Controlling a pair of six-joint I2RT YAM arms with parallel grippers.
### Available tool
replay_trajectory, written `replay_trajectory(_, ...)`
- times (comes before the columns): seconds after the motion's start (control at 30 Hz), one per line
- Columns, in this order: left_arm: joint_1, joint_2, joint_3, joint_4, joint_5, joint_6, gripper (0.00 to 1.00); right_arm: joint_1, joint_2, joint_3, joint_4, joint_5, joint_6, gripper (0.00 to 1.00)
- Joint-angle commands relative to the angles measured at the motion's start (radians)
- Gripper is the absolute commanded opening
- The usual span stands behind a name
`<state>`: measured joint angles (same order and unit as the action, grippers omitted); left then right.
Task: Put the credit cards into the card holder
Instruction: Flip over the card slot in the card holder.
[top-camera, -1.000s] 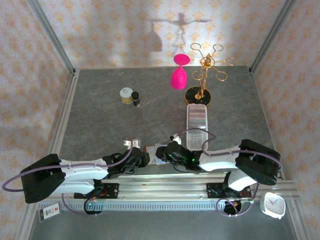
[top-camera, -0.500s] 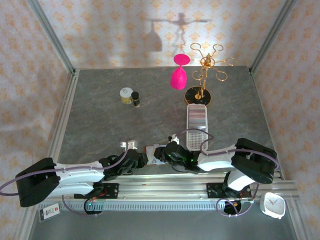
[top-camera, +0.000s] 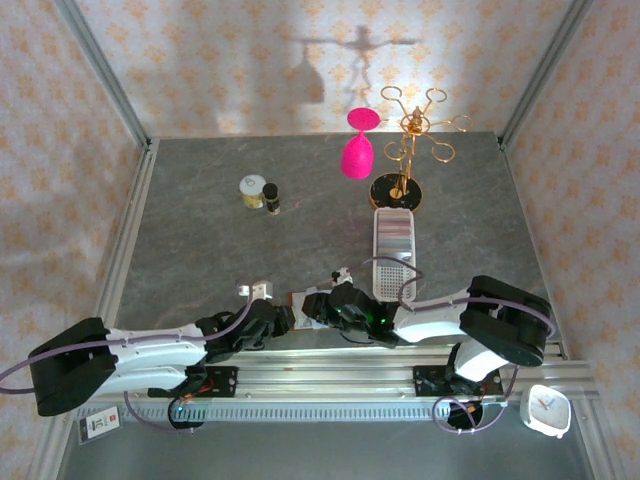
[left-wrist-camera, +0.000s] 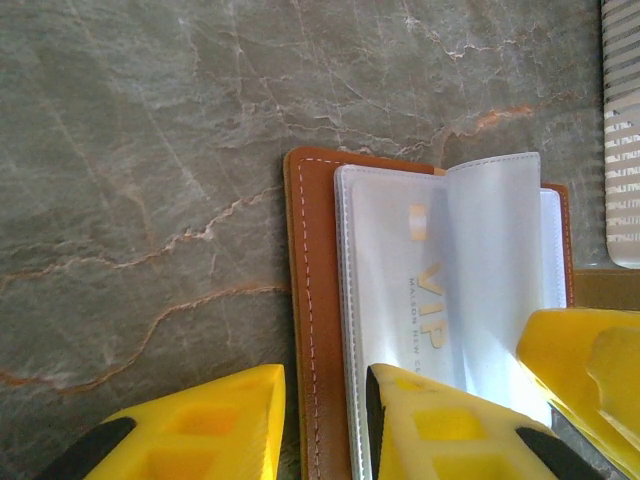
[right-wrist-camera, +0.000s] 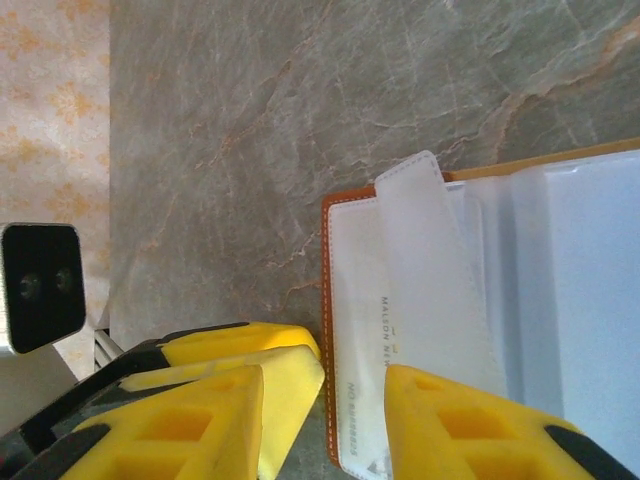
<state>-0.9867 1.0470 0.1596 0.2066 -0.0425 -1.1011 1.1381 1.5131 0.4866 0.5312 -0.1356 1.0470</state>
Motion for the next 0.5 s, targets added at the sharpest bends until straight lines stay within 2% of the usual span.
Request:
replay_trajectory(0.0, -0.007, 0.001, -0.027, -0.031, -0.025, -0.012, 0.32, 0.005, -0.001, 0.028, 0.053, -0.006, -0.003, 0.38)
replay_trajectory(0.27, -0.006, 0.011, -0.031, -0.025, -0.028, -0.014, 0.32, 0.006, 0.019, 0.058, 0.089, 0.000, -0.005, 0.38)
replay_trajectory(0.47, -0.006, 0.018, -0.030, -0.019, -0.028, -0.014, 0.32, 0.006, -0.021, 0.082, 0.080, 0.011, -0.026, 0.39)
